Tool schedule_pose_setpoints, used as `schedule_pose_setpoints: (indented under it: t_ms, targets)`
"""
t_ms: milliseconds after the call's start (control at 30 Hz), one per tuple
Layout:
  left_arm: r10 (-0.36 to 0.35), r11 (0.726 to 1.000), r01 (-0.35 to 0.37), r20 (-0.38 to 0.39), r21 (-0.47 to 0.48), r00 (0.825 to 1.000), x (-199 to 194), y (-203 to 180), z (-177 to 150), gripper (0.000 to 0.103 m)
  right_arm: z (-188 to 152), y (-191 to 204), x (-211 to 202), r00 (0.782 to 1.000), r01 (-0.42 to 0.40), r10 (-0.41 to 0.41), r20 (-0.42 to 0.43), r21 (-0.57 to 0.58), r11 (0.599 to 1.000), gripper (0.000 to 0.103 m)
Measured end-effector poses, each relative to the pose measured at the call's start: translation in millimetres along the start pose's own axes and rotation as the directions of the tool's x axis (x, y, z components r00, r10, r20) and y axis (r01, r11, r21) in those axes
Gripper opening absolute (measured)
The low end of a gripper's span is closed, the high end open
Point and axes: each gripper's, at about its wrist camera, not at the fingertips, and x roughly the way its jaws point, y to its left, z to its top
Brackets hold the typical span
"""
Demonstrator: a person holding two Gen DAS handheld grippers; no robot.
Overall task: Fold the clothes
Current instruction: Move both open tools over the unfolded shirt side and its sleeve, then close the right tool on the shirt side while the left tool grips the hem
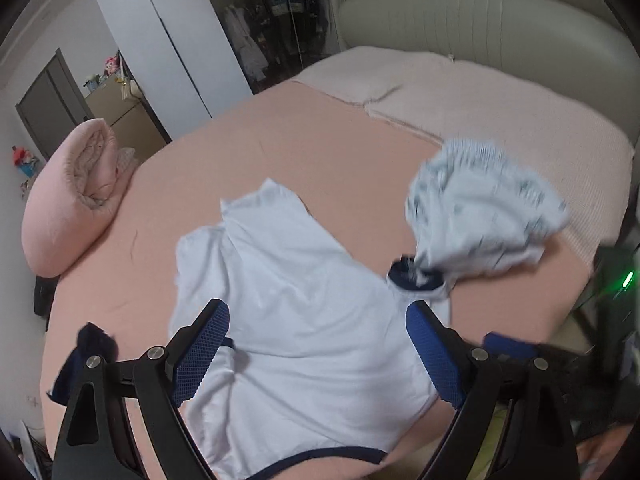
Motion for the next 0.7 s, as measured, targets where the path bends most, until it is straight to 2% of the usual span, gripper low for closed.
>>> schedule_pose_setpoints:
  t_ms: [100,167,200,300,433,633,700]
  targets:
    - [-0.03,0.999,0.029,-0.016,-0.024,0.999,24.3,-2.0,-21.9,0.091,-0.6,-13.5,9.7,1.0,-0.024,0.025,-0.014,0.06,0.998,0.077]
    - [-0.037,0.999,0.037,0.007,-0.008,0.999,34.6,-4.9,-37.4,0.091,-0.8,-23.0,16.0,0.999,-0.047,0.049,-0.02,0.107,0.993,0.077]
    - [-0.035,0.999,0.035,0.009,0.016,0.999,39.9,-7.5,-45.3,0.091,-0.4,-27.8,19.9,0.998,-0.059,0.063,-0.023,0.134,0.989,0.077]
    - [-0.027,0.994,0.033,-0.058,0.106,0.998,59.4,-16.5,-64.8,0.091,2.1,-41.5,30.6,0.994,-0.1,0.107,-0.021,0.209,0.973,0.077]
    - [-0.041,0.985,0.052,-0.067,0.166,0.997,64.9,-23.9,-76.9,0.091,8.5,-49.4,39.6,0.988,-0.148,0.155,-0.01,0.244,0.958,0.077]
    - [-0.174,0.982,0.177,-0.043,0.067,0.984,61.4,-18.9,-72.7,0.091,20.7,-49.4,55.6,0.978,-0.194,0.207,-0.024,0.248,0.949,0.077]
    - [-0.201,0.977,0.203,-0.039,0.065,0.979,61.7,-22.4,-71.7,0.091,23.9,-47.9,61.2,0.977,-0.195,0.211,-0.043,0.24,0.951,0.077]
